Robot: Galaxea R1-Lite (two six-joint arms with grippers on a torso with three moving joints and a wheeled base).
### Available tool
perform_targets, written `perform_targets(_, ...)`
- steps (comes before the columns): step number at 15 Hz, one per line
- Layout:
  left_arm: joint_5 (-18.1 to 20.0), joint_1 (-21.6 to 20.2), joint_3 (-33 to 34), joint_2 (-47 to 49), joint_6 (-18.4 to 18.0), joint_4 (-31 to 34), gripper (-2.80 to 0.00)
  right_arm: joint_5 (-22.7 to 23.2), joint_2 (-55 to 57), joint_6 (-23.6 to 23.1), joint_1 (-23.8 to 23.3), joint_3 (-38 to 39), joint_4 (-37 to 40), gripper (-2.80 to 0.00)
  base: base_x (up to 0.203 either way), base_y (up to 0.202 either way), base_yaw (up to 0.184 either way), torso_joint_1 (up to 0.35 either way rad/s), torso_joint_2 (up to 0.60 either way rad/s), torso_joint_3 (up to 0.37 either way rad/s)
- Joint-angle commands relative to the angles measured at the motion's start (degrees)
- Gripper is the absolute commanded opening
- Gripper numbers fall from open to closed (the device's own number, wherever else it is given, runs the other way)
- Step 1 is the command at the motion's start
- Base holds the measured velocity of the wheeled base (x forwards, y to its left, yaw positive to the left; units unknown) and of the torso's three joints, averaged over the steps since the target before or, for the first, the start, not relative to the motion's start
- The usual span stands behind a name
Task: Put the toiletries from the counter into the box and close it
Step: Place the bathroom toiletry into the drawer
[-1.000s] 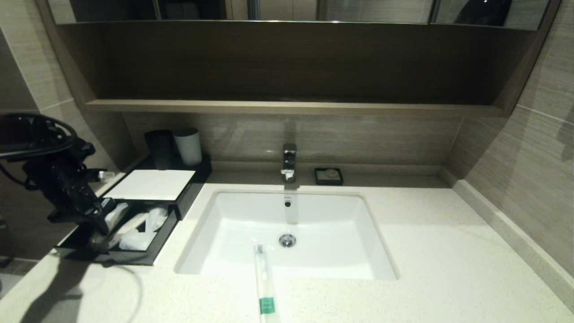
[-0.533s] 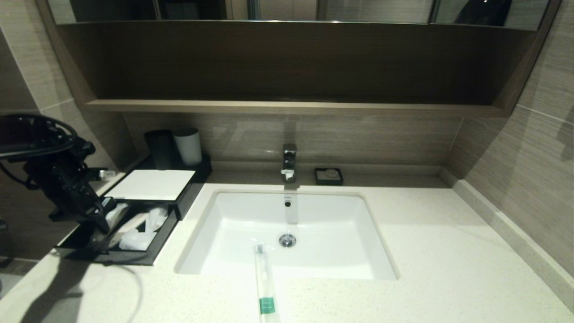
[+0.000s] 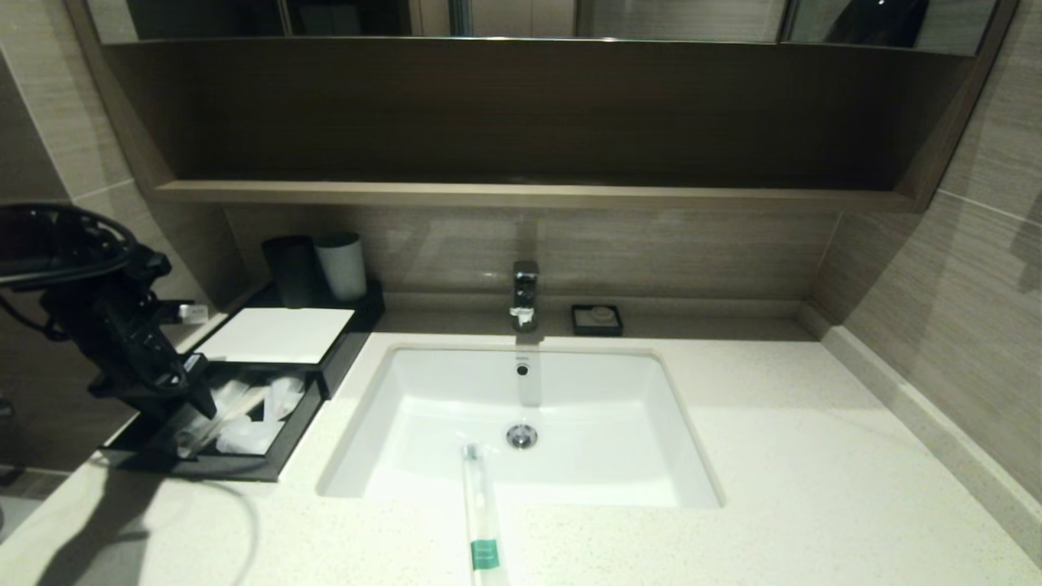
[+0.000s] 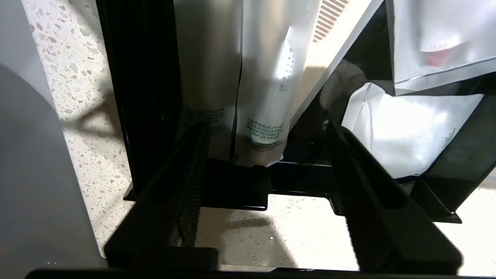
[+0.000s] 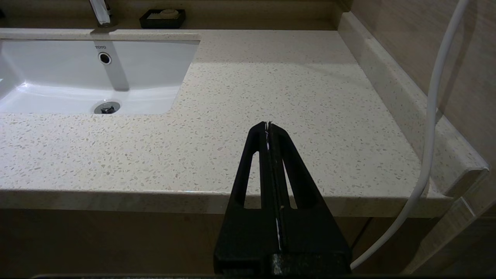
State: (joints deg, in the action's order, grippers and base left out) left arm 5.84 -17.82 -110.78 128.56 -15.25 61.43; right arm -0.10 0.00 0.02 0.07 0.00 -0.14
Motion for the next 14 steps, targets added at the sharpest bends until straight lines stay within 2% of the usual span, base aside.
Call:
perform_targets(1,0.13,-0.02,0.03,-1.29,0.1,0.73,0.0,0.01,0.0,-0.02,0.01,0.09,-0.04,-2.8,0.0,0.0,0.0,0.0,0.0,0.0)
perform_targets(8,1.05,2.02,0.11,-9.19,0.81,1.39,0.0,0.01,0.0,-0.02,0.01,0.09,-0.04,-2.8,0.0,0.0,0.0,0.0,0.0,0.0)
perform_targets(14,1.1,6.63,0.65,-16.95,5.88,3.32,0.0,0.01,0.0,-0.02,0.01,0.09,-0.04,-2.8,0.0,0.0,0.0,0.0,0.0,0.0)
